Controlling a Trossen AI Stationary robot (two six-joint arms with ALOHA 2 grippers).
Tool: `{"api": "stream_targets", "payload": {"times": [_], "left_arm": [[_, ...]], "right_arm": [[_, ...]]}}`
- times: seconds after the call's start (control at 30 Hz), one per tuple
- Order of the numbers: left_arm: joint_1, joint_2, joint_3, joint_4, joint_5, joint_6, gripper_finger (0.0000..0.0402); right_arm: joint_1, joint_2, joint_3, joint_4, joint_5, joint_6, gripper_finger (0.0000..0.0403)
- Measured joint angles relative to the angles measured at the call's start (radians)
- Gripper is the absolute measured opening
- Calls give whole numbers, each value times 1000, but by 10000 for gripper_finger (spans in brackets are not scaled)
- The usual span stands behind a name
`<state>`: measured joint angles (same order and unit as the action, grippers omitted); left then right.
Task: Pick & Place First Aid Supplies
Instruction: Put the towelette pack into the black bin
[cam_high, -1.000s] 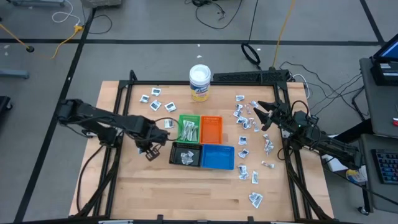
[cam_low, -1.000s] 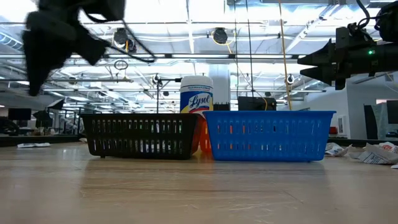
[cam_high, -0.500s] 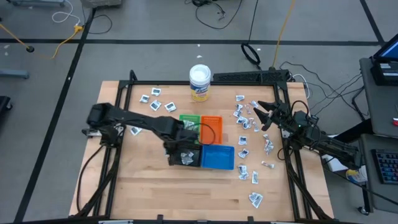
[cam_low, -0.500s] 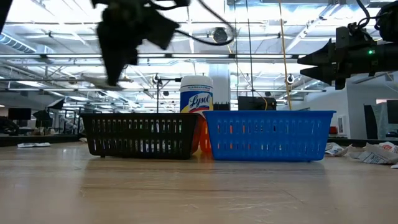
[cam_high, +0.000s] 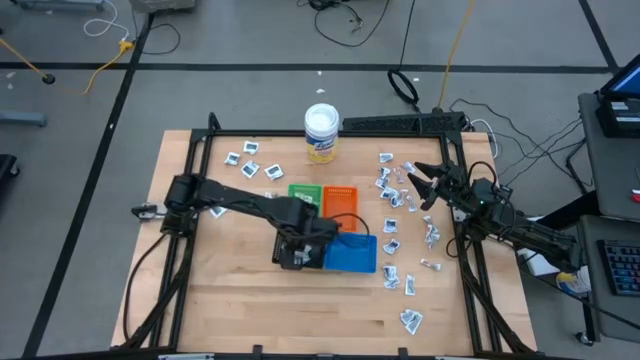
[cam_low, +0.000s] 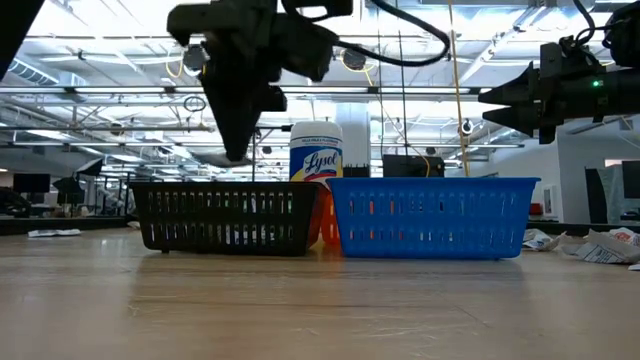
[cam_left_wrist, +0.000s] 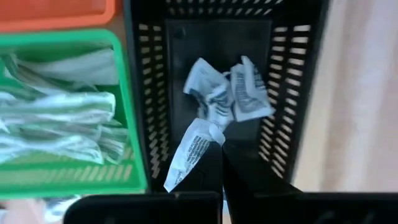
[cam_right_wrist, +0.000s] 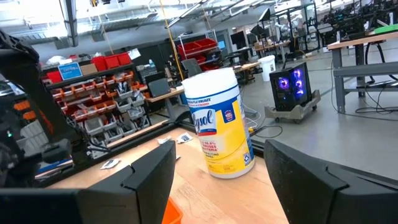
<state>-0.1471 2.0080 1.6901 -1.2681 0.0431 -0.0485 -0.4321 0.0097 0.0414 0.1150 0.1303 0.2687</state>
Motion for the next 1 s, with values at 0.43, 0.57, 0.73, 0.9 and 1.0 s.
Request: {"api": "stream_targets", "payload": {"times": [0.43,0.57,0.73,0.9,1.0], "left_arm": [[-9,69,-1,108,37,-17,22],[-9,69,-1,110,36,-32,70],[8,63,-1,100,41,-74,162],[54,27,-5,90,43,-225,223],[80,10,-5,90,41,-330,239]], "right_arm": [[0,0,0,0,0,0,242],[0,0,0,0,0,0,242],[0,0,0,0,0,0,242],[0,0,0,0,0,0,242],[0,0,0,0,0,0,242]]}}
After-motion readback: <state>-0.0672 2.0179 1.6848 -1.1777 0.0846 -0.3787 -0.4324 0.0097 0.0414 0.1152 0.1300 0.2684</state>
